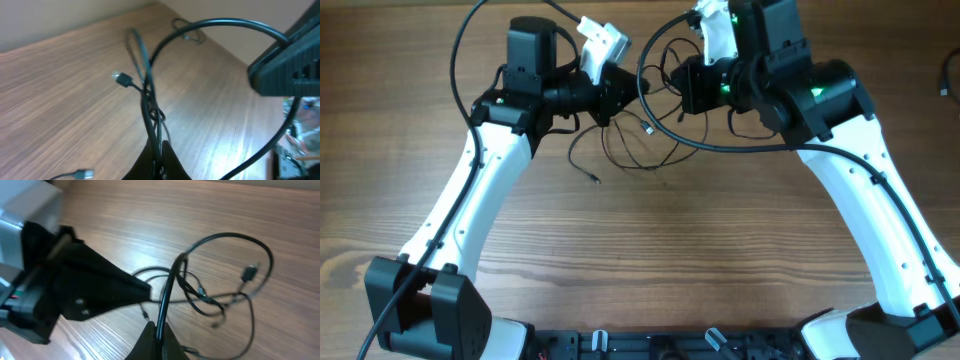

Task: Untangle cables

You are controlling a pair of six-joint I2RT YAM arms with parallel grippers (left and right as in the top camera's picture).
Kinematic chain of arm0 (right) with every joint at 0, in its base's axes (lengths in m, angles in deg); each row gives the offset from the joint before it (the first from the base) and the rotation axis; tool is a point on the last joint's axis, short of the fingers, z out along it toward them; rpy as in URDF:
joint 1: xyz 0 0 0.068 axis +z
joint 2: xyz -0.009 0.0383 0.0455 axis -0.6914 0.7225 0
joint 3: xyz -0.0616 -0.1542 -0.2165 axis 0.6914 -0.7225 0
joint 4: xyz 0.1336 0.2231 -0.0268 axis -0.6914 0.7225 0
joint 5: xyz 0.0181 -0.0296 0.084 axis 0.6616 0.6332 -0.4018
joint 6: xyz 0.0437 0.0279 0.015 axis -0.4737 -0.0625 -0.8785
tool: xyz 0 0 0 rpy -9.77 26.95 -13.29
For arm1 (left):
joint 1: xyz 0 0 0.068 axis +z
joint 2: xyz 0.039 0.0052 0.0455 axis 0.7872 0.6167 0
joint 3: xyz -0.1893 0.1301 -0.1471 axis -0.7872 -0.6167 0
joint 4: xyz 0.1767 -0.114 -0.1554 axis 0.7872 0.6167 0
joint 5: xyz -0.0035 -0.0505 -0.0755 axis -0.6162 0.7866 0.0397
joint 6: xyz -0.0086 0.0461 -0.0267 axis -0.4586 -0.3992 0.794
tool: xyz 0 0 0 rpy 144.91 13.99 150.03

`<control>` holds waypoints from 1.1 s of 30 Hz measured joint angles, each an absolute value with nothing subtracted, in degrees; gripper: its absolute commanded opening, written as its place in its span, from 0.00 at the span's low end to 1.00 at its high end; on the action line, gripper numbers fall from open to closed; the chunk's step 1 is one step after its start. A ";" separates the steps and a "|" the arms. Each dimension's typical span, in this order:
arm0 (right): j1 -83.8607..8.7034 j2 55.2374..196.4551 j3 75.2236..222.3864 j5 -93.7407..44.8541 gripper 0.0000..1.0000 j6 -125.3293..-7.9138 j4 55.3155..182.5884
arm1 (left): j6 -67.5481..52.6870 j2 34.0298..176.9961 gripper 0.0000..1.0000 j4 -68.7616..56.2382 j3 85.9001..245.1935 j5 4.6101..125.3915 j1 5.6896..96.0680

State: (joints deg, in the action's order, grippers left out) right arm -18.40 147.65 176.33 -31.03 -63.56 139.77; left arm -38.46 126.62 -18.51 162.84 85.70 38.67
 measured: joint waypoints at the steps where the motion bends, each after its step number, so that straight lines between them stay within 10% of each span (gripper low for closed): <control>1: -18.40 147.65 176.33 -29.07 0.04 -63.78 140.62 | -38.46 126.62 0.05 -18.67 162.81 84.91 39.04; 13: -22.51 147.85 176.31 -3.43 0.04 -66.34 146.63 | -37.12 115.60 0.09 -9.11 162.81 81.26 61.47; 17: -27.49 149.18 176.31 -5.05 0.05 -66.34 146.57 | -36.90 111.40 0.44 -4.35 162.88 83.05 66.28; 33: -23.27 150.03 176.31 -29.90 0.04 -61.38 141.61 | -37.60 119.77 0.66 -5.20 162.88 85.35 52.31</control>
